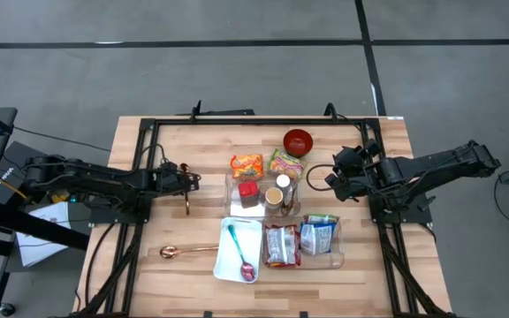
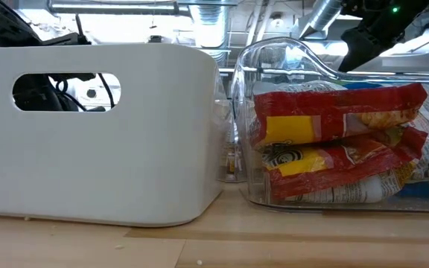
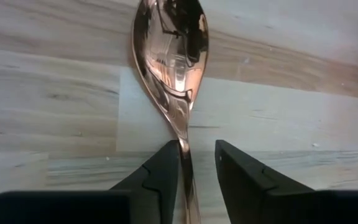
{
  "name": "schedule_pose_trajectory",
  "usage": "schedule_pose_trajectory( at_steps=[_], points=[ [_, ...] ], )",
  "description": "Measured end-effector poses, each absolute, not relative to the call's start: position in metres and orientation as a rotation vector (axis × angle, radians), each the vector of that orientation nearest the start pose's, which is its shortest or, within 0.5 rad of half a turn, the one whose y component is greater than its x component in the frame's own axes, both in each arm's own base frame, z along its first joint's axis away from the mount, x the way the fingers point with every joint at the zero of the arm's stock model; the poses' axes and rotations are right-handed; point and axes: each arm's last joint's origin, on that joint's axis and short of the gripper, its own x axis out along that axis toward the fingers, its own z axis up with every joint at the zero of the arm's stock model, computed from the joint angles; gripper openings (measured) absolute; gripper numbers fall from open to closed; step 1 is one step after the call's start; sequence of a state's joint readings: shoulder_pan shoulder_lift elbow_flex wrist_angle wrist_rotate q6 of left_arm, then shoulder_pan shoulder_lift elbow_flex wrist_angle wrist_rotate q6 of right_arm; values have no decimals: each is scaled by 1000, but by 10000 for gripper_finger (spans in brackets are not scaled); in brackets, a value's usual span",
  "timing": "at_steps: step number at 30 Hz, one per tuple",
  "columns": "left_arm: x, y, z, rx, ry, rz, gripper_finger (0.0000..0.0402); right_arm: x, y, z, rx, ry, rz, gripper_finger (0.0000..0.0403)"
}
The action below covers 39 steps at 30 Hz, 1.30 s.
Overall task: Pick & Place Food Item
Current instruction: Put the gold spoon into the white bin
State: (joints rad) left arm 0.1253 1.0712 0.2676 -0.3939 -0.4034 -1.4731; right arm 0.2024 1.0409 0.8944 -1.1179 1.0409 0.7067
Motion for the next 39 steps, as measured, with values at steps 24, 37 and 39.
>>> schedule_pose_trajectory(
  at_steps=[24,37,39],
  points=[
    [134,28,110,-1055,674,1223,9,164,9,276,-134,737,-999,176],
    [130,28,127,-988,585,1114,3,164,9,276,-132,734,-999,176],
    [129,29,132,-965,558,1088,4,164,9,276,-132,734,-999,176]
  ],
)
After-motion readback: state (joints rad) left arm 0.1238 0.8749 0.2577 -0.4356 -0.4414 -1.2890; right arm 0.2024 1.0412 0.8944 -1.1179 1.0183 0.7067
